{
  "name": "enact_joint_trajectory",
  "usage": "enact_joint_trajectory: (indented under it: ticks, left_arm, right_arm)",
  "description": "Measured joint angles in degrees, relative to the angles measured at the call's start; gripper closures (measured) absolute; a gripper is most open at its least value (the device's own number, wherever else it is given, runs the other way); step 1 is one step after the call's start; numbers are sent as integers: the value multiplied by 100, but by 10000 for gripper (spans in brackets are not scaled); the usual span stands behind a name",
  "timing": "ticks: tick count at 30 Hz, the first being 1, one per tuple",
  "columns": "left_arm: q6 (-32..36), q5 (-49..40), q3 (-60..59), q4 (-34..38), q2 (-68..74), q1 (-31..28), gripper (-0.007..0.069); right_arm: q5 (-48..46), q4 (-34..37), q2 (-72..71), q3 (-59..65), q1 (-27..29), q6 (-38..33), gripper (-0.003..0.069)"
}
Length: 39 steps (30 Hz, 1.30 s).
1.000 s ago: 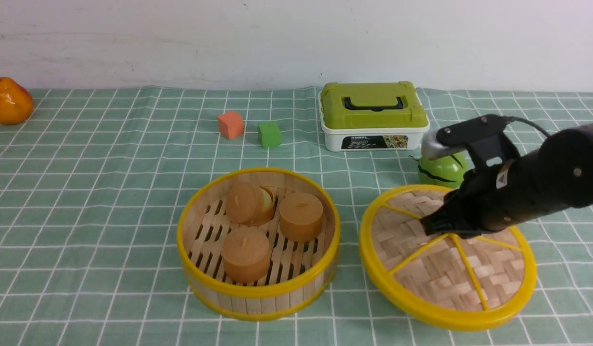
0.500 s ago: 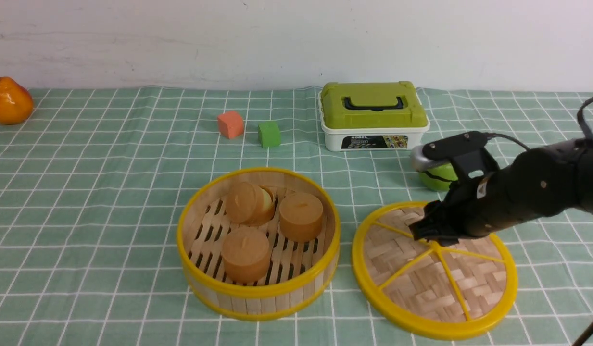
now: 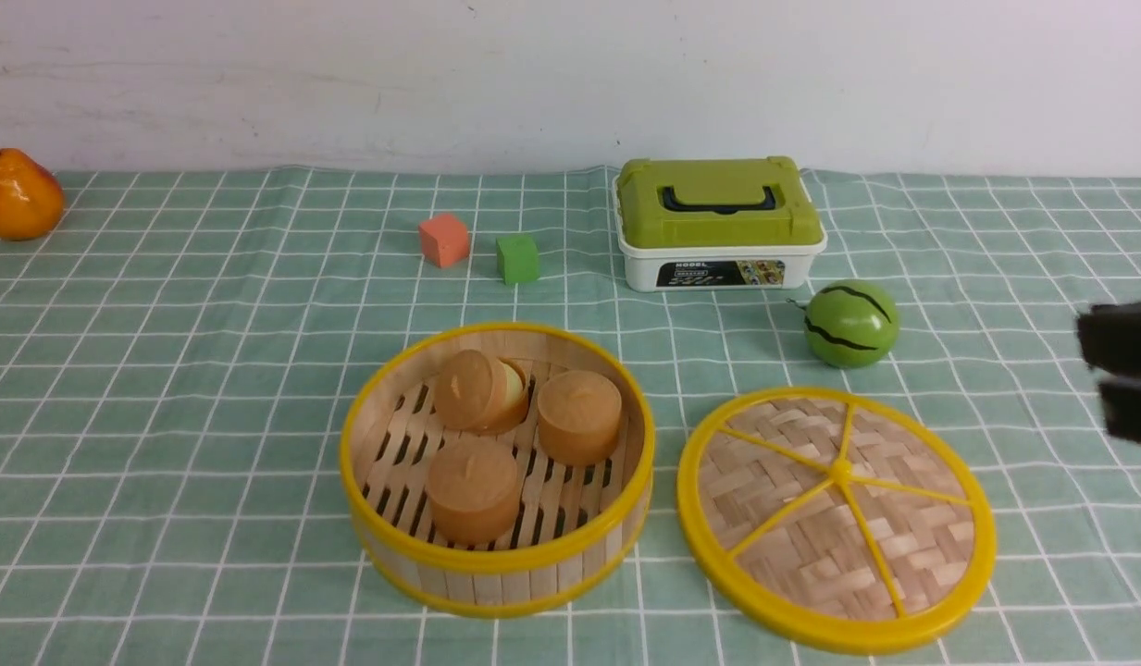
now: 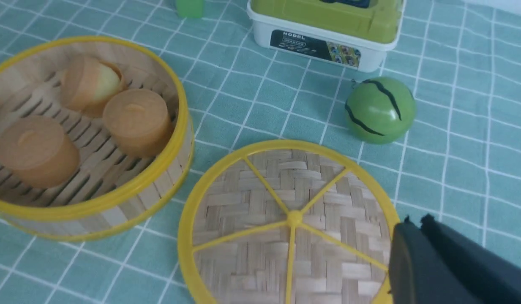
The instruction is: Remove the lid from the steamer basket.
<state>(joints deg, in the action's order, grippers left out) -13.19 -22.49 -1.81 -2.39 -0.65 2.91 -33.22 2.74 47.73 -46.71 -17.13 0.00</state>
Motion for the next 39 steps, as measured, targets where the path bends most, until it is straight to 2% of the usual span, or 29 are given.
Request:
enact_joint_trajectory:
  ticks: [6, 14, 21, 27, 29, 32, 35, 39]
  left_arm:
    - [0, 0, 0, 0, 0, 0, 386]
    - [0, 0, 0, 0, 0, 0, 386]
    - [0, 0, 0, 0, 0, 0, 386]
    - [0, 0, 0, 0, 0, 0, 386]
    - [0, 0, 0, 0, 0, 0, 386]
    - [0, 0, 0, 0, 0, 0, 386]
    - [0, 0, 0, 0, 0, 0, 386]
    - [0, 0, 0, 0, 0, 0, 386]
  right_arm:
    - [119, -425, -1642, 880, 0, 297, 680]
    - [210, -1106, -2230, 1047, 0, 406, 676]
    - [-284, -1155, -2230, 1054, 0, 406, 669]
    - [-329, -1136, -2230, 1054, 0, 406, 664]
    - [-194, -878, -2262, 1133, 0, 401, 661]
    - [519, -512, -2444, 1557, 21, 229, 659]
    - [2115, -106, -2988, 2704, 330, -442, 659]
    - [2835, 122, -3747, 3812, 984, -623, 659]
